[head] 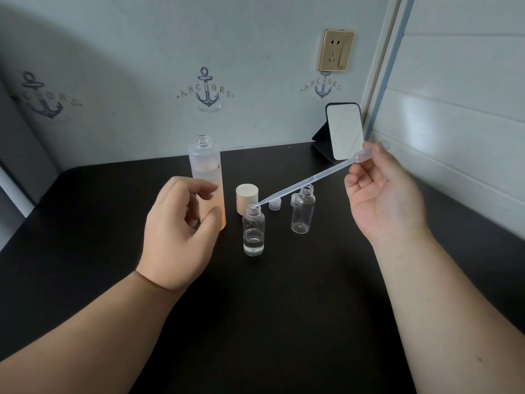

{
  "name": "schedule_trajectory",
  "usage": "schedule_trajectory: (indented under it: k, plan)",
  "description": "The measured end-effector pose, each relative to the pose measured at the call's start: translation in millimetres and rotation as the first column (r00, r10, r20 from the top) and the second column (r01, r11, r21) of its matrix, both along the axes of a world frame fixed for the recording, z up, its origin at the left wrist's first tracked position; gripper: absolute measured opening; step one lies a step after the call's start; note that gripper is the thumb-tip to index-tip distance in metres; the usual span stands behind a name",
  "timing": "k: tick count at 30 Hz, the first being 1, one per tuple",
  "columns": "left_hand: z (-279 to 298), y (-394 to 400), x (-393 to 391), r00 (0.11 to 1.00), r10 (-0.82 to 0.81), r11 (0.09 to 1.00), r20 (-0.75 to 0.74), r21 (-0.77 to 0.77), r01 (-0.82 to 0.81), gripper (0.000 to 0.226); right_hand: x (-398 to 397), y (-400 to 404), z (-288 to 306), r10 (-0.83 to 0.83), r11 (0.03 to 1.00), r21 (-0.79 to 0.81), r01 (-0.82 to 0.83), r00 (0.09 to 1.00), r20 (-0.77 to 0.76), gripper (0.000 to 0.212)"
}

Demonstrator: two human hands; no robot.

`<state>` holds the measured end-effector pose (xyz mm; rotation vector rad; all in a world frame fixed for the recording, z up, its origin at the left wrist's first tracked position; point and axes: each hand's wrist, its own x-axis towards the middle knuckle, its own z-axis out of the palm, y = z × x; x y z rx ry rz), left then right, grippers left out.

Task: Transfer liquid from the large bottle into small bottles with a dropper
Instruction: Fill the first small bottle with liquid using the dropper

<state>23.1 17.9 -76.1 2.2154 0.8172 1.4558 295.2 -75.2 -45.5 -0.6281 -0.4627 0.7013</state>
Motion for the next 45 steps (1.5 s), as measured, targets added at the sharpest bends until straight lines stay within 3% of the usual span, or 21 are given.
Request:
schedule_trajectory:
  k: [3, 7, 11, 19, 45]
  plan:
    - [0.3, -2.0, 2.0, 0.991, -0.121, 0.986, -0.057, -0.123, 0.113, 0.025, -0.4, 0.5, -0.2, -0.004, 1.000, 0.000, 0.004, 1.000, -0.007, 0.010]
    - [-1.0, 0.7, 8.6, 0.928, -0.269, 0.950, -0.259, -0.229, 0.212, 0.038, -0.1, 0.8, -0.8, -0.008, 1.000, -0.004, 0.008, 1.000, -0.008, 0.009]
    - [-5.6, 3.0, 17.3, 0.855, -0.289, 0.954, -0.431, -0.209, 0.217, 0.038, 1.1, 0.6, -0.7, -0.008, 1.000, -0.001, 0.008, 1.000, -0.010, 0.009]
    - [-10.2, 10.6, 17.7, 0.860, -0.287, 0.955, -0.422, -0.199, 0.221, 0.022, 0.9, 1.1, 0.3, -0.028, 1.000, -0.005, 0.028, 0.999, -0.016, 0.007]
    - [-13.7, 15.8, 16.1, 0.849, -0.323, 0.944, -0.418, -0.207, 0.257, 0.027, 2.6, -2.1, 3.8, -0.068, 0.997, -0.031, 0.067, 0.997, -0.036, 0.011]
